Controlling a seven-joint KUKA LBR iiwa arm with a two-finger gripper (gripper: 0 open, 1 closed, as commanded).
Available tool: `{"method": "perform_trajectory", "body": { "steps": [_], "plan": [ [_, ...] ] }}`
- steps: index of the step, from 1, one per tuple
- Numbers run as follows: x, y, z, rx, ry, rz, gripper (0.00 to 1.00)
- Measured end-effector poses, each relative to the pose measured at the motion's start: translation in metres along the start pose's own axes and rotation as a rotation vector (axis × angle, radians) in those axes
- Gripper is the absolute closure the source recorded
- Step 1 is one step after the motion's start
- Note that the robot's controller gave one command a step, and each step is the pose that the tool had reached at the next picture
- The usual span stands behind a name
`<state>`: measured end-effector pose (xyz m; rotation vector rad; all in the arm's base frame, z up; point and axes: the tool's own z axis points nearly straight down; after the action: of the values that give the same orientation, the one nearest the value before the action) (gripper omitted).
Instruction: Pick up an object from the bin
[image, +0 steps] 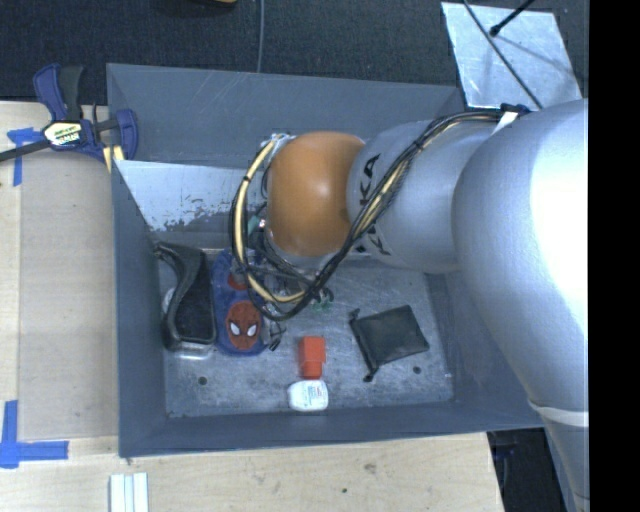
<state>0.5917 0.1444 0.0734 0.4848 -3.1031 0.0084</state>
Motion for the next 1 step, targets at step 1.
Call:
{"method": "perform_trajectory", "body": {
  "steps": [1],
  "plan": [
    [0.0024,-0.0007,-0.0017,0.0,0.018,0.001,1.0]
  ]
}}
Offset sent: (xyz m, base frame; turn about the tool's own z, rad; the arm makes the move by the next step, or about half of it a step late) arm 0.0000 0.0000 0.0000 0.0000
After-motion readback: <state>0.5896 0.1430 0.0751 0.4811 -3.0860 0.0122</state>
